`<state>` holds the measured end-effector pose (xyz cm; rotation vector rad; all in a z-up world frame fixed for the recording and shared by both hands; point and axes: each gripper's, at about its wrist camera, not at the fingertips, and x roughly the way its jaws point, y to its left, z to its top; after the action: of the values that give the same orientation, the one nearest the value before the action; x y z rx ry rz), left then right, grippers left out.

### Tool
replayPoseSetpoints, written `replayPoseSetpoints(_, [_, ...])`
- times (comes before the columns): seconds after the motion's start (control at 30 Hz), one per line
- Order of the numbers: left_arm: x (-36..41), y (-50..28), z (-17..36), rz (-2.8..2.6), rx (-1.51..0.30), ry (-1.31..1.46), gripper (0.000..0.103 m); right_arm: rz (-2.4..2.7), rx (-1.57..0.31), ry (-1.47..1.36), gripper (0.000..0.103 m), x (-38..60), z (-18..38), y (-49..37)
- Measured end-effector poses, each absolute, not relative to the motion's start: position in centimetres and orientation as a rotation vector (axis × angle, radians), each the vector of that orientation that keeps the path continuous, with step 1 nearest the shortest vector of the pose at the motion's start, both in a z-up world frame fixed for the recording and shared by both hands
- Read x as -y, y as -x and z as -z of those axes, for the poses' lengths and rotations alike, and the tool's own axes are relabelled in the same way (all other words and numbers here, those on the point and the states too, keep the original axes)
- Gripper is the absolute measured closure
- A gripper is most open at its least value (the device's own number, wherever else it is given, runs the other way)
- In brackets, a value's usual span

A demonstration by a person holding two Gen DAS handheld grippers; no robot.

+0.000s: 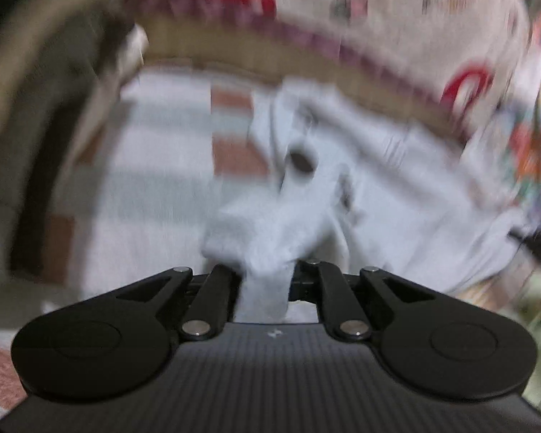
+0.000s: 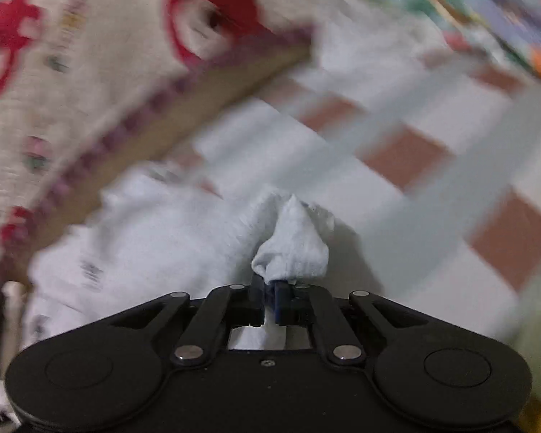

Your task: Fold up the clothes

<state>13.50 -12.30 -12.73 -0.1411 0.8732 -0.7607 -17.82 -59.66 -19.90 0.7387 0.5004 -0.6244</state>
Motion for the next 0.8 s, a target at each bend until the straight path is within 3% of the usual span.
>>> replayPoseSetpoints(0.2, [8.6,-8.9,4.1,0.735,-0.664,0.199,0.097,0.528,-0.260,-0.665,0.098,58.0,9.7,21.6])
replayPoseSetpoints(0.33, [7.3,-5.9,4.1,0.754,-0.731,0.264,0.096,0.521,-0.259,-0.598,0.099,56.8,6.4,25.4])
replayPoseSetpoints(0.5, [8.6,-6.6,11.1,0.679,-1.037,0.271,0.096,0.578,-0.455,-0.625,0.098,57.7,12.6,27.1])
replayPoseSetpoints(0.67, [9.9,-6.2,13.3,0.644,-1.130,0.215,0.096,0.639,-0.622,-0.722,0.095,57.9,19.4,25.9])
replayPoseSetpoints(0.77, [9.2,-6.3,13.4,0.643,-1.142,0.247,0.095,0.661,-0.615,-0.808,0.087,57.9,20.8,27.0])
replayPoseSetpoints(0.8, [9.0,-6.4,13.6,0.642,-1.154,0.271,0.095,0.667,-0.607,-0.848,0.076,58.1,21.3,27.5])
